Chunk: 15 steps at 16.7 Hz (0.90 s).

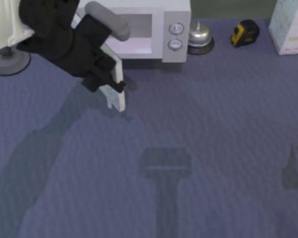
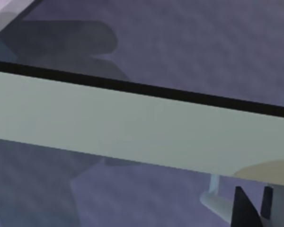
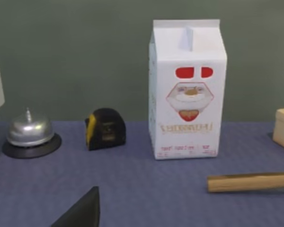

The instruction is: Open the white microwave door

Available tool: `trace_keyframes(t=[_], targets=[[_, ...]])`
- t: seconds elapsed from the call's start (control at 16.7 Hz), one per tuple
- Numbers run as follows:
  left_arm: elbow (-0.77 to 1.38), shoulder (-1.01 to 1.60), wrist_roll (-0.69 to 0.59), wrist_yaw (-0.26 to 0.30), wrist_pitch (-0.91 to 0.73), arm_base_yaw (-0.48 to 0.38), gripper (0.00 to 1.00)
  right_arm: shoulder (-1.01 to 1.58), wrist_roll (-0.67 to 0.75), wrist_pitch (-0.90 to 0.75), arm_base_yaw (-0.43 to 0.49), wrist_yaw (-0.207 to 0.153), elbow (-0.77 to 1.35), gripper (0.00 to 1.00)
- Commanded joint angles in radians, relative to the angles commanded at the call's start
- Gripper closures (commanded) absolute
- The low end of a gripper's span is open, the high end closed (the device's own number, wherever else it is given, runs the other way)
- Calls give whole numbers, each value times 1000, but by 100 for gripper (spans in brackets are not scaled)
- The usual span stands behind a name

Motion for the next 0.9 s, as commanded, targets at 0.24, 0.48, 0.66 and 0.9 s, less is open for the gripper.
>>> trace_keyframes(t=[0.24, 0.48, 0.66, 0.9], targets=[[0, 0, 0, 0, 0, 0, 100, 0, 0, 0, 0, 0, 0, 0], [-6, -3, 33, 21, -11, 11, 100, 0, 0, 0, 0, 0, 0, 0], [-13, -18, 115, 58, -27, 44, 100, 0, 0, 0, 0, 0, 0, 0], [-25, -25, 176, 87, -45, 70, 100, 0, 0, 0, 0, 0, 0, 0]])
